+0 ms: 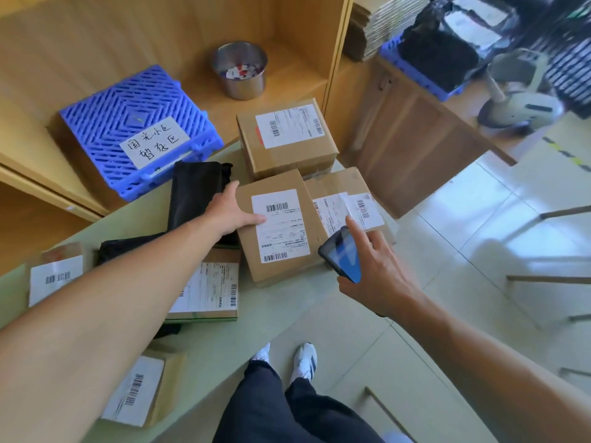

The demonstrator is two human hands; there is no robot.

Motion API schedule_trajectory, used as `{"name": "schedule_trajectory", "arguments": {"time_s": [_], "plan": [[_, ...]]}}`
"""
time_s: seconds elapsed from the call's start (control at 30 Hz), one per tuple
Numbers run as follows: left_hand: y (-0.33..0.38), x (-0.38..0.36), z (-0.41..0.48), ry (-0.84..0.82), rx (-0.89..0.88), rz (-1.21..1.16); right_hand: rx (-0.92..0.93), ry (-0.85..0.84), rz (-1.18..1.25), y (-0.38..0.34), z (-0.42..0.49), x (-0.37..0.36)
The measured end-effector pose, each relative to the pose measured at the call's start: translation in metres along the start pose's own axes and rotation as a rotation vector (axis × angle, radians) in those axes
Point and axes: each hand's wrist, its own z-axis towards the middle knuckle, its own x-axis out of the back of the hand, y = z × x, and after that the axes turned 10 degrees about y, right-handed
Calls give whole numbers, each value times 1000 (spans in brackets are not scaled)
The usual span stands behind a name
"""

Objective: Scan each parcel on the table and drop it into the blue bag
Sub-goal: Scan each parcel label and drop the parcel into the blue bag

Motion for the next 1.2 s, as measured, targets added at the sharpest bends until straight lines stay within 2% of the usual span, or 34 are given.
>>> {"name": "schedule_trajectory", "arguments": {"time_s": [0.07, 0.13, 0.57, 0.9, 1.2], "plan": [[-3, 0, 3, -23, 56, -181, 1, 6, 17, -2, 3, -2], [-3, 2, 6, -16, 72, -242, 1, 7, 33, -5, 6, -3], [5, 13, -16, 98, -149, 7, 2, 12, 27, -22, 22, 5], [28, 34, -51, 249, -278, 49, 43, 36, -3, -30, 24, 22], [37, 44, -77, 321, -317, 50, 68, 11, -46, -29, 3, 37]]}}
